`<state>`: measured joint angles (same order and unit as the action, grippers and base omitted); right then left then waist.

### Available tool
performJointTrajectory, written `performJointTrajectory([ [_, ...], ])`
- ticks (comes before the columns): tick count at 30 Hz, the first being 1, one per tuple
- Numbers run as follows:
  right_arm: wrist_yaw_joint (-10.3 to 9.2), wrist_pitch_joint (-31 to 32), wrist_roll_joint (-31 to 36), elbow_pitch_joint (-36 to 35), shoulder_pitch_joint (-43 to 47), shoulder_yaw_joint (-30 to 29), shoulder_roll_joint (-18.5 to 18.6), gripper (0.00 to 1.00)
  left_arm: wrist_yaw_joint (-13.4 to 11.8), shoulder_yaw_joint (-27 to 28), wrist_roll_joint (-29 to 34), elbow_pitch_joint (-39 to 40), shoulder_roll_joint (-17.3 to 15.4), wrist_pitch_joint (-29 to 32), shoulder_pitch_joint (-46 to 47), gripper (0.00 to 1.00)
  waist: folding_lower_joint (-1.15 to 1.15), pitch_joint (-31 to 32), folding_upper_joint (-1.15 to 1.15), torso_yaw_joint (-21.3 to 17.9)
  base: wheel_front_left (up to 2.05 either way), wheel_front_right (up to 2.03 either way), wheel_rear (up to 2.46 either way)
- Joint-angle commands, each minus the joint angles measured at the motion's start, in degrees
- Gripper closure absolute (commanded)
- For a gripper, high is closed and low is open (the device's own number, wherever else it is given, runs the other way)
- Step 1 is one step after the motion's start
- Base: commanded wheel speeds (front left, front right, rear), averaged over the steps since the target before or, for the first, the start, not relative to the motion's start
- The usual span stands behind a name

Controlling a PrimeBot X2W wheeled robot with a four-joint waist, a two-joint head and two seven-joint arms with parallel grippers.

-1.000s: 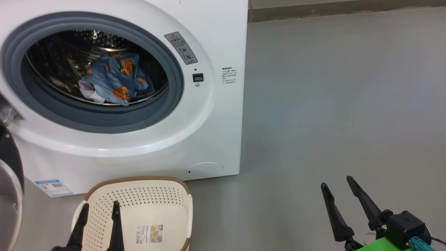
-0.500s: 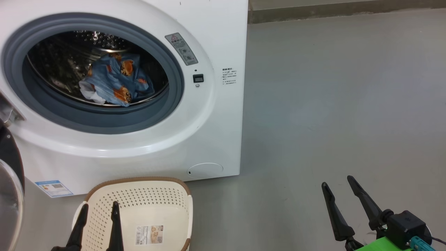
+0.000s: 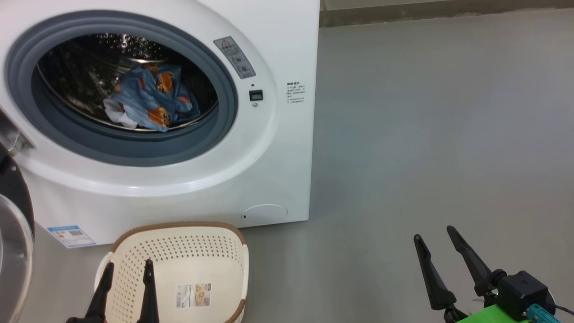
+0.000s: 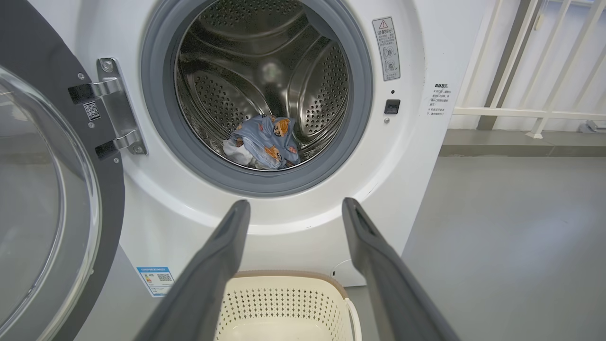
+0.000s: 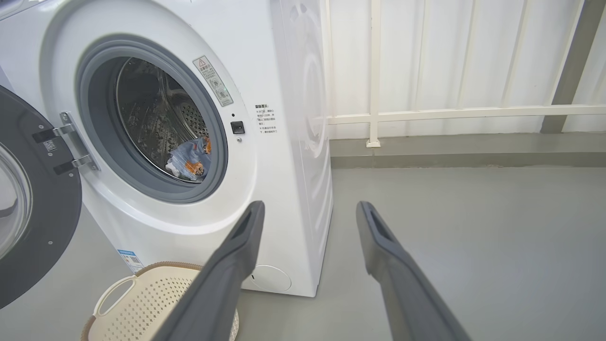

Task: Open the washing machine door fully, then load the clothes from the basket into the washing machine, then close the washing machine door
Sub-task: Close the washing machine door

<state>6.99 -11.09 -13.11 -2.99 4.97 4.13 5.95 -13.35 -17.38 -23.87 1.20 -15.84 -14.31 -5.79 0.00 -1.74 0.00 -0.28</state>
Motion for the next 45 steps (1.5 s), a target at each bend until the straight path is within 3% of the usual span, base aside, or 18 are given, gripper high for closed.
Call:
performJointTrajectory([
  [1, 0.5, 0.0, 0.4, -1.5, -0.6, 1.0, 0.5, 0.0, -0.1, 1.9, 0.2, 0.9, -1.1, -0.7, 1.2, 0.0, 0.0, 0.0, 0.0, 0.1, -1.45, 1.45, 0.0],
  [14, 0.5, 0.0, 0.5, -1.6, -0.7, 0.8, 0.4, 0.0, 0.1, 1.7, 0.7, 0.3, -1.5, -0.7, 1.6, 0.0, 0.0, -0.3, 0.0, 0.4, -1.37, 1.37, 0.0],
  [31, 0.5, -0.1, 0.5, -1.4, -0.7, 0.6, 0.3, 0.0, 0.9, 1.9, 1.5, 0.5, -1.1, -0.7, 2.3, 0.0, 0.0, -0.5, 0.0, 1.4, -0.1, 0.1, 0.0],
  [45, 0.5, 0.2, 0.4, -1.7, -0.5, 0.2, 0.9, 0.0, 1.4, 2.5, 2.6, 1.0, -0.1, -0.7, 2.7, 0.0, 0.0, -0.8, 0.0, 8.4, 0.0, 0.0, 0.0],
])
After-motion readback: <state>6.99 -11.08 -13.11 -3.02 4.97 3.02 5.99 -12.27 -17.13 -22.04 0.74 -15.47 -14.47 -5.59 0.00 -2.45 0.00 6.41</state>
